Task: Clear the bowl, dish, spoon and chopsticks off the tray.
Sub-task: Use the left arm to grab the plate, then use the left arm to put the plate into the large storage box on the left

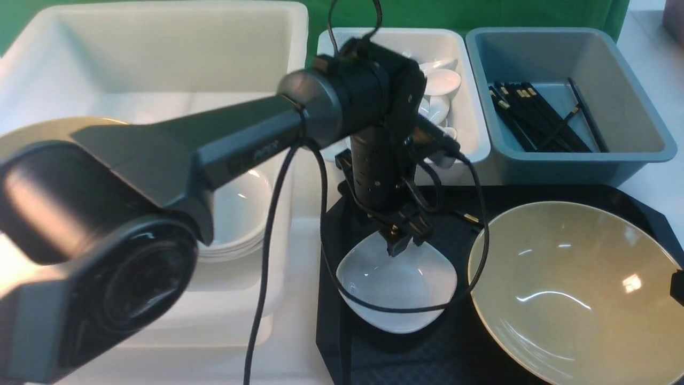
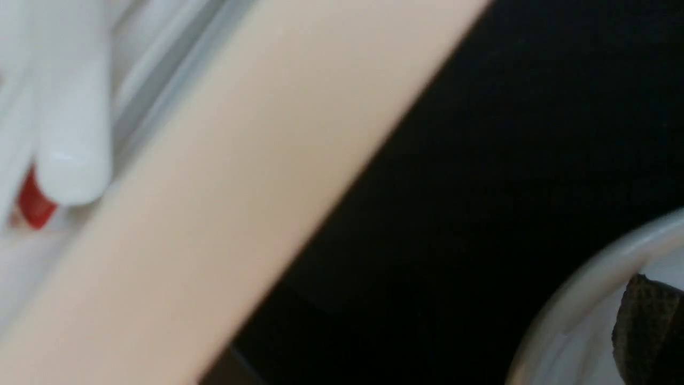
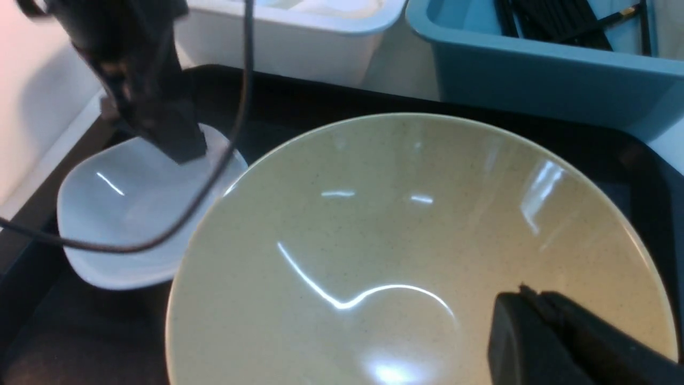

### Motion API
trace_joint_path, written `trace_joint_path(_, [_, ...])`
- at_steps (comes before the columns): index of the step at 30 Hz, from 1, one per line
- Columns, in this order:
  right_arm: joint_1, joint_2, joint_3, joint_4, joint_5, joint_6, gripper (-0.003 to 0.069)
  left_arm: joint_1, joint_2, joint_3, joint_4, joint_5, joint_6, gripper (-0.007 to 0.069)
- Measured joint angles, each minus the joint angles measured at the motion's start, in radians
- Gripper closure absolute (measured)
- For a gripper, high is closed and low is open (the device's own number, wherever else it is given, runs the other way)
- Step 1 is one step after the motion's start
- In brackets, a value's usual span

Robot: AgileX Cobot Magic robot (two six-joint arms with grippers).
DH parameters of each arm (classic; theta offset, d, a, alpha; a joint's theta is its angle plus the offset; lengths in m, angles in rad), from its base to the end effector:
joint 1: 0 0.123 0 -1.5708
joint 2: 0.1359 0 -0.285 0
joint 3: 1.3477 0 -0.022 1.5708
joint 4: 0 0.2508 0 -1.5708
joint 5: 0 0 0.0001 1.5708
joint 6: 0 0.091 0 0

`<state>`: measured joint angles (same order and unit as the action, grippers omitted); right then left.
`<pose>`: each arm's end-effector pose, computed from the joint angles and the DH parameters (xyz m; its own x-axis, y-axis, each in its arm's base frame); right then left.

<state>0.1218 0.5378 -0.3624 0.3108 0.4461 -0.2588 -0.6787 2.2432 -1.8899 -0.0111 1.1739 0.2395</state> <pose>0.1052 0.0250 0.2561 -0.4946 -0.0373 -0.8683 -0.2229 0.9711 0.0852 0.3618 -0.2930 0.1849 -0.6040 0.7865 -0.1292 0.7913 0.6110 0.0205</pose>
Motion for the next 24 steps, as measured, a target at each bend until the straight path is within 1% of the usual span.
trace_joint_path(2, [0.009, 0.000, 0.000, 0.000, 0.000, 0.000, 0.0613, 0.000, 0.021, 0.000, -0.007, 0.008, 0.003, 0.0222])
trace_joint_path(5, [0.033, 0.000, 0.000, 0.000, 0.000, 0.000, 0.0612, -0.001, 0.028, -0.001, -0.032, 0.029, 0.007, 0.0317])
trace_joint_path(7, [0.042, 0.000, 0.000, 0.000, 0.000, 0.000, 0.0610, -0.001, 0.029, -0.010, -0.036, 0.051, 0.007, 0.0407])
trace_joint_path(8, [0.042, 0.000, 0.000, 0.000, 0.000, 0.000, 0.0609, -0.001, 0.029, -0.012, -0.037, 0.057, 0.007, 0.0423])
trace_joint_path(9, [0.044, 0.000, 0.000, 0.000, 0.000, 0.000, 0.0607, 0.000, 0.029, -0.024, -0.045, 0.072, 0.006, 0.0461])
trace_joint_path(15, [0.046, 0.000, 0.000, 0.001, 0.000, 0.000, 0.0601, -0.002, 0.014, -0.082, -0.055, 0.078, -0.015, 0.0538])
trace_joint_path(17, [0.046, 0.000, 0.000, 0.001, 0.000, 0.000, 0.0601, -0.002, -0.023, -0.105, -0.050, 0.069, -0.017, 0.0596])
trace_joint_path(20, [0.046, 0.000, 0.000, 0.001, 0.000, 0.000, 0.0600, -0.002, -0.072, -0.121, -0.013, 0.065, -0.021, 0.0620])
trace_joint_path(24, [0.046, 0.000, 0.000, 0.001, 0.000, 0.000, 0.0599, -0.002, -0.148, -0.133, 0.039, 0.066, -0.049, 0.0622])
